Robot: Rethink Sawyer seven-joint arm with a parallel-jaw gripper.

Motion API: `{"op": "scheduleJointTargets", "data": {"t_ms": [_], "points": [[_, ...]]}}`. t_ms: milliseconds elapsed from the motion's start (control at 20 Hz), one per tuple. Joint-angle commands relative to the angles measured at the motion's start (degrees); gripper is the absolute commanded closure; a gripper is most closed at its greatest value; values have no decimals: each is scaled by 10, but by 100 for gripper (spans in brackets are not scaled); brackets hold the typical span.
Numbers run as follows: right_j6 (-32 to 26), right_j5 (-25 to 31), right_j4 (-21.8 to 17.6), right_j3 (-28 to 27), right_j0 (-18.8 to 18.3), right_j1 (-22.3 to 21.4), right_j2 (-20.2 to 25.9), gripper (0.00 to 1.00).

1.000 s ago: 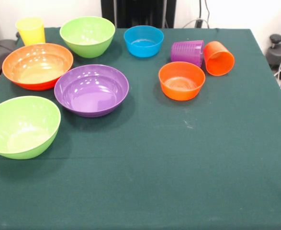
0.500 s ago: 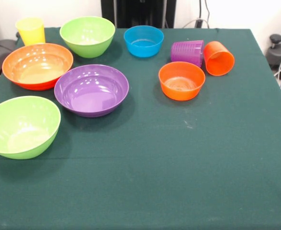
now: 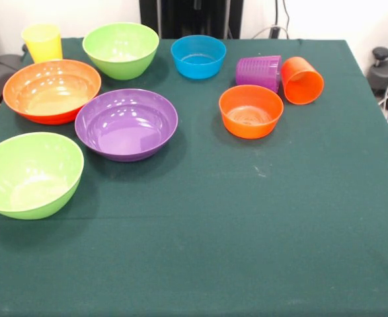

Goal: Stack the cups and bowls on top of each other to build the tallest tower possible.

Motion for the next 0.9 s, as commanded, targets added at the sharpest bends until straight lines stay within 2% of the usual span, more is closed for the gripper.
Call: {"op": "scheduleJointTargets", "data": {"t_ms": [50,550,900], "points": [[157,-14,32,-82,7,54,51,0],[158,-22,35,-98,11,80,44,0],[164,-47,52,-110,24,120,27,0]]}}
